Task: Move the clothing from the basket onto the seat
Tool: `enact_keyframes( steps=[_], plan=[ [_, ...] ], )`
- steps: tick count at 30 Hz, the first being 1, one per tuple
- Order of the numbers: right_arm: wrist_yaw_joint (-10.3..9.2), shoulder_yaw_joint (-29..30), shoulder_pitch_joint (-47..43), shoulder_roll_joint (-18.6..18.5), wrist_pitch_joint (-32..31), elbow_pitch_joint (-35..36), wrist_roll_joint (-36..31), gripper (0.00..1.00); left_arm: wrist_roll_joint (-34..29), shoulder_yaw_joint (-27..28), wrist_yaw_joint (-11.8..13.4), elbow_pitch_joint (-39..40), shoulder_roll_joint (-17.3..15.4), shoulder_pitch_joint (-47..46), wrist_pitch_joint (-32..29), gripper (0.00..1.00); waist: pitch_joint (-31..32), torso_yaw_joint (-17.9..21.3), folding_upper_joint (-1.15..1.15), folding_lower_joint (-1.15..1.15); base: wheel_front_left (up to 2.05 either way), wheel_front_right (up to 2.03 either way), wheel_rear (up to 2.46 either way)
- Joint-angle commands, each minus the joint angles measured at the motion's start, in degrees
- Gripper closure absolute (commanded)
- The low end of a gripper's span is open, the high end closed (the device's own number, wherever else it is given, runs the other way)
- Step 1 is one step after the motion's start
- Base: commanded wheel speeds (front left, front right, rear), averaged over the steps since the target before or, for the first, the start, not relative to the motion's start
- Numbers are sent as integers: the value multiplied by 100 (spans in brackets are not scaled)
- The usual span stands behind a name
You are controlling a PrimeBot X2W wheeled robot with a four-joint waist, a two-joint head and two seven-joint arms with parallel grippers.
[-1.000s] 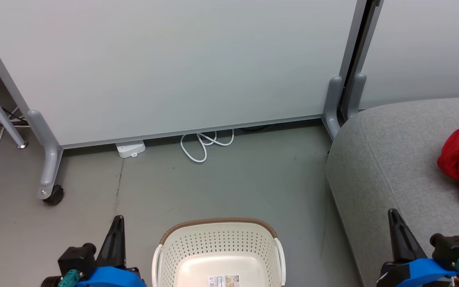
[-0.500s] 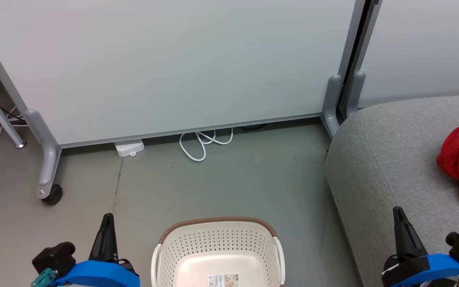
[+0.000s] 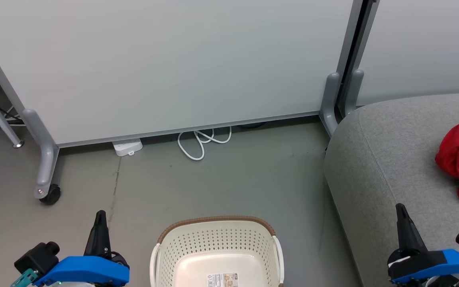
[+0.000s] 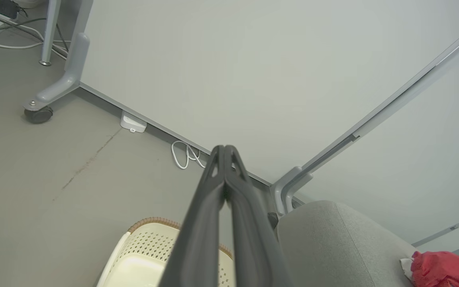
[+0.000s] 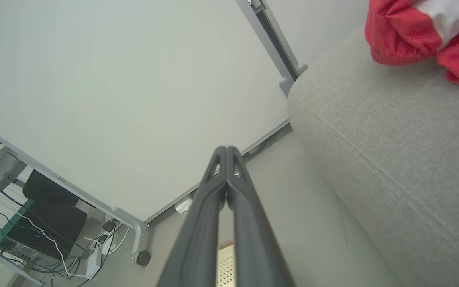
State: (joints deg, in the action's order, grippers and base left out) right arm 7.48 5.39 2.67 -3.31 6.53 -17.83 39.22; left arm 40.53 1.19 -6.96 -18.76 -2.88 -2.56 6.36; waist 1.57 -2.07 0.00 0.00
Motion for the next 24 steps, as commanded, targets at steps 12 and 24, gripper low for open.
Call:
enact_keyframes(
  steps=[12, 24],
  plan=[
    [2, 32, 225, 2, -272, 153, 1072, 100, 1032, 132, -31, 168, -4, -230, -258, 100, -23, 27, 0, 0, 0, 0, 0],
    [2, 51, 264, 11, -486, 204, 1930, 100, 1863, 217, -39, 233, -4, -268, -468, 100, -46, 54, 0, 0, 0, 0, 0]
  ],
)
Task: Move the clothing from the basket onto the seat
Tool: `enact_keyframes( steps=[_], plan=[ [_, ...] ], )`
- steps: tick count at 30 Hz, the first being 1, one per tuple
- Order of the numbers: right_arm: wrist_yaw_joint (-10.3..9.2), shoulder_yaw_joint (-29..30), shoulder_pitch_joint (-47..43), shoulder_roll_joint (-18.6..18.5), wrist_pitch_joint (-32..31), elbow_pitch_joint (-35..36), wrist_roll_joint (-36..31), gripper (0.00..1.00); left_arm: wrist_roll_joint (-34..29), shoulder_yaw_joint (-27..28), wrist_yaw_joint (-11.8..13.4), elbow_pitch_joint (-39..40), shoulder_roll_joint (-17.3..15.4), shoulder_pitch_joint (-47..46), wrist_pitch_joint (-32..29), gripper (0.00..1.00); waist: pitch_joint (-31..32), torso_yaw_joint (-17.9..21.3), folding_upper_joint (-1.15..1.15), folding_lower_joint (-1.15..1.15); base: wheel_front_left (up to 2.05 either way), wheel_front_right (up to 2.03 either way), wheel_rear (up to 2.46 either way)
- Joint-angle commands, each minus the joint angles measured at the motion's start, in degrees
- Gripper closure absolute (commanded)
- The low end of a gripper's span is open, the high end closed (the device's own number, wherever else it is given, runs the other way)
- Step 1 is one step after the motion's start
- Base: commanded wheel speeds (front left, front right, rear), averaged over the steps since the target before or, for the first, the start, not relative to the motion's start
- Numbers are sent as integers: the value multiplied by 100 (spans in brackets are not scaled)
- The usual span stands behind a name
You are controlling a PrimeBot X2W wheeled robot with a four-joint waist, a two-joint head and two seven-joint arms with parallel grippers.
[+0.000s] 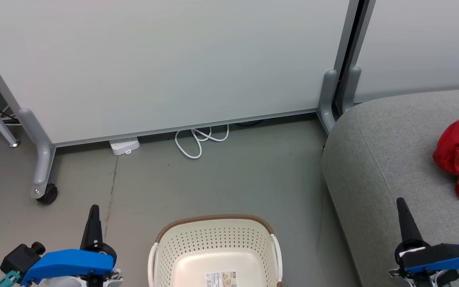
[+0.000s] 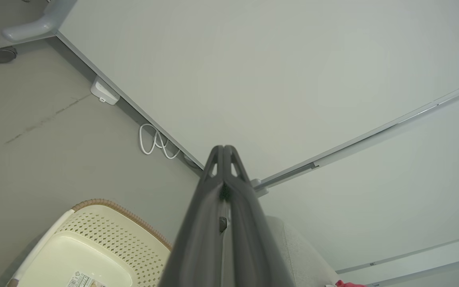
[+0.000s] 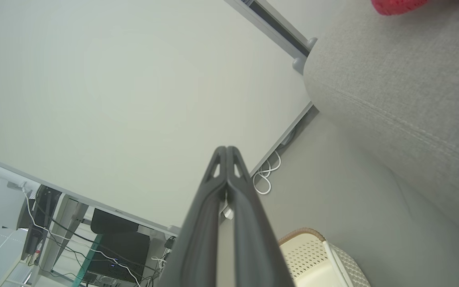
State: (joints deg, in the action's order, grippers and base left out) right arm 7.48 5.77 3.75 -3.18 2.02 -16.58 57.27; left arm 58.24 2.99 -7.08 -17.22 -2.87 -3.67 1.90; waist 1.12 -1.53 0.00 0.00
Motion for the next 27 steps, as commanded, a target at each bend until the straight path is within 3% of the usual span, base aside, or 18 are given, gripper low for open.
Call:
enact_keyframes(
  steps=[1, 27],
  plan=[
    [2, 14, 158, -2, -49, 83, 190, 100, 158, 44, -28, 84, -5, -161, -40, 100, -3, 3, 0, 0, 0, 0, 0],
    [2, 47, 227, 15, -430, 173, 1725, 100, 1668, 192, -45, 203, -3, -224, -420, 100, -52, 62, 0, 0, 0, 0, 0]
  ],
)
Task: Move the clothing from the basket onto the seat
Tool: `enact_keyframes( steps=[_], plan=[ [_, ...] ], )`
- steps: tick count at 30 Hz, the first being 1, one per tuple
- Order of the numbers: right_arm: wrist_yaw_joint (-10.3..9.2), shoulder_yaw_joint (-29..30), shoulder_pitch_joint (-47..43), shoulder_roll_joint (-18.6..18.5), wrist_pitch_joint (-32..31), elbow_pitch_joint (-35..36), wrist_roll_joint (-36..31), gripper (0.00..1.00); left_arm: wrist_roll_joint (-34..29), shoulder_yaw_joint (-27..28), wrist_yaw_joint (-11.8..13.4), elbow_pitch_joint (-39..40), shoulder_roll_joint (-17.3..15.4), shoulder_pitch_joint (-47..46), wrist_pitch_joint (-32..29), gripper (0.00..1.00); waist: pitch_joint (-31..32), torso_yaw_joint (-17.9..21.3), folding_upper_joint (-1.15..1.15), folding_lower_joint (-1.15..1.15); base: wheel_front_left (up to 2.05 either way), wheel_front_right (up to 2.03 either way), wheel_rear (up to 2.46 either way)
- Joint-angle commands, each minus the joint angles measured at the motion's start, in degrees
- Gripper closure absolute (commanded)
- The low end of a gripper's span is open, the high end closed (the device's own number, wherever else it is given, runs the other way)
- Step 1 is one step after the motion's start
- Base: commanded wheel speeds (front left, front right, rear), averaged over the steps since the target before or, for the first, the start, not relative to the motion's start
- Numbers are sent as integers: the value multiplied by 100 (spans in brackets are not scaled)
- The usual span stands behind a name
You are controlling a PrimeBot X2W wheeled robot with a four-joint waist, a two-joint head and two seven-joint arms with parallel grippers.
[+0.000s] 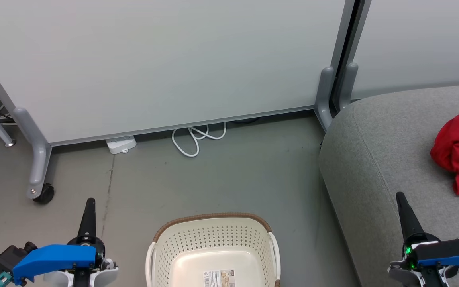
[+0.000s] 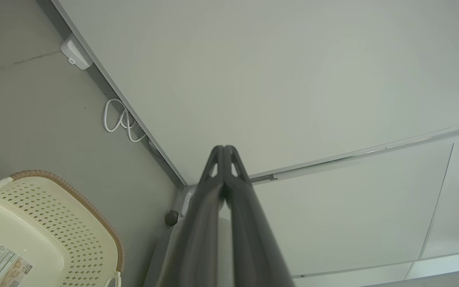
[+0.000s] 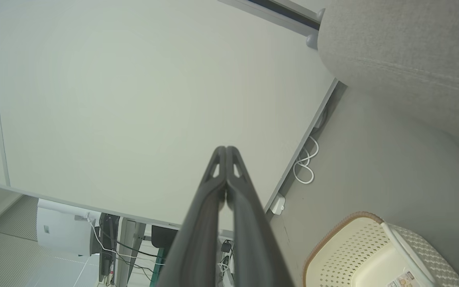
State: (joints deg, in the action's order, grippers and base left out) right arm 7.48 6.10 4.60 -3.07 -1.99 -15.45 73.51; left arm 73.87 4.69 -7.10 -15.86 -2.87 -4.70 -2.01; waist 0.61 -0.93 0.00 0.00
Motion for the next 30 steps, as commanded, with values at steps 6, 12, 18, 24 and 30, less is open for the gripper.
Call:
enact_keyframes(
  steps=[6, 12, 18, 24, 30],
  plan=[
    [3, 21, 142, 7, -104, 79, 411, 100, 406, 58, -47, 89, -3, -135, -104, 100, -13, 15, 0, 0, 0, 0, 0],
    [3, 28, 156, 11, -182, 95, 709, 100, 694, 92, -50, 109, -2, -148, -182, 100, -24, 29, 0, 0, 0, 0, 0],
    [3, 34, 158, 14, -257, 108, 991, 100, 965, 119, -54, 128, -1, -161, -253, 100, -36, 42, 0, 0, 0, 0, 0],
    [3, 39, 164, 17, -317, 121, 1260, 100, 1230, 143, -58, 148, -1, -164, -310, 100, -47, 56, 0, 0, 0, 0, 0],
    [3, 43, 178, 20, -379, 134, 1510, 100, 1484, 160, -62, 170, -1, -170, -378, 100, -59, 70, 0, 0, 0, 0, 0]
  ],
)
